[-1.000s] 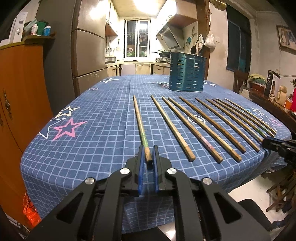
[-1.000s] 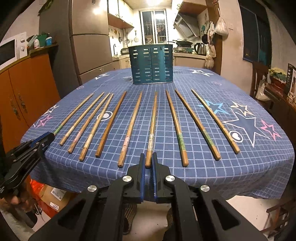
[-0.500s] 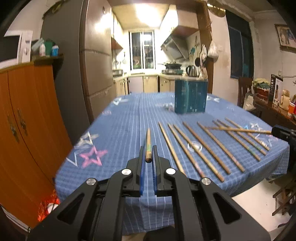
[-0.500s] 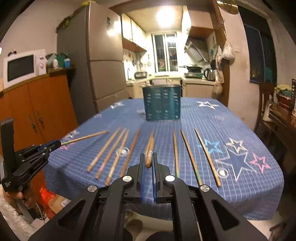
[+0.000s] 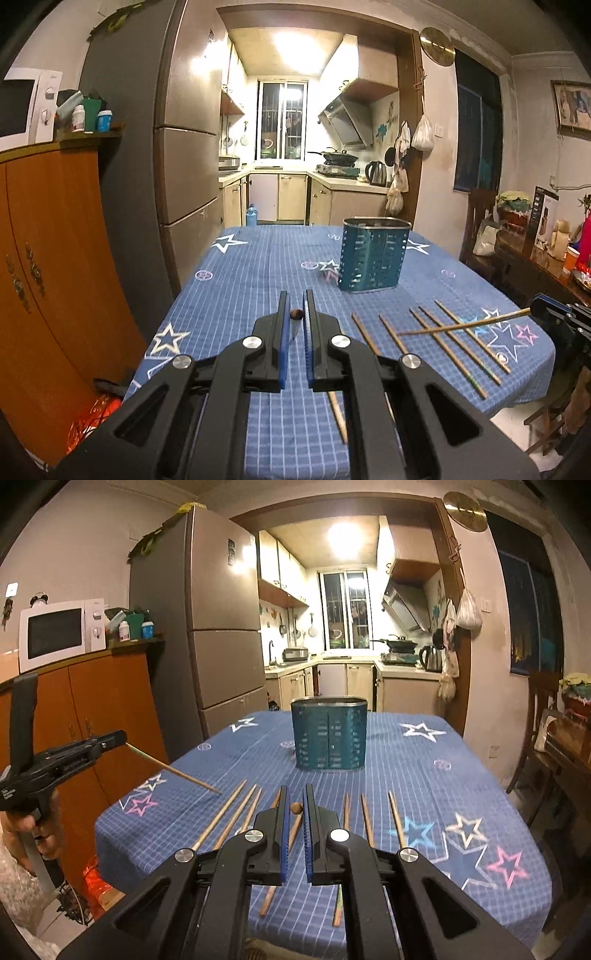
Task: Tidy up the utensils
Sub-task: 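Lift the left tool's chopstick upright while the right tool carries its chopstick toward the teal holder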
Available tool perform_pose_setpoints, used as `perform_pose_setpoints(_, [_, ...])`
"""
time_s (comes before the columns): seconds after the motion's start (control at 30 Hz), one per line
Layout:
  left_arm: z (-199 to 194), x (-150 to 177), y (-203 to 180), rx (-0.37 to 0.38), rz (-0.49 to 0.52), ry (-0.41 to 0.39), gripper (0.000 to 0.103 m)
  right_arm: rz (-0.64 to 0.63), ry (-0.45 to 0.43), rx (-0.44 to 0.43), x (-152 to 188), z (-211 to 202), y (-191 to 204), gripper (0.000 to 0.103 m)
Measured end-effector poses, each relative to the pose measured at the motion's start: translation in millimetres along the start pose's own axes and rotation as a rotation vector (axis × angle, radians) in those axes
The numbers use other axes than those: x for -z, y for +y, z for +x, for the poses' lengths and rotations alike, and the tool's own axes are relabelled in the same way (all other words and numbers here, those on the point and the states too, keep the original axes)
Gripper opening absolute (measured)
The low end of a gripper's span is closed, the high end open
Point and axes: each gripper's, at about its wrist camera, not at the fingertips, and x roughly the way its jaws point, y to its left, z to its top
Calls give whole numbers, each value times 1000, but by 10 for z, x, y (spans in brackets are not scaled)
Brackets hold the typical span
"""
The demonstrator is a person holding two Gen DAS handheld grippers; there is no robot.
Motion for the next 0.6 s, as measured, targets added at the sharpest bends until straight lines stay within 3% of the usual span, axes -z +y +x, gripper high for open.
perform_pose_setpoints(0.6, [121,-442,-163,24,13,-32,5,-50,-80,-41,-610,86,-175,8])
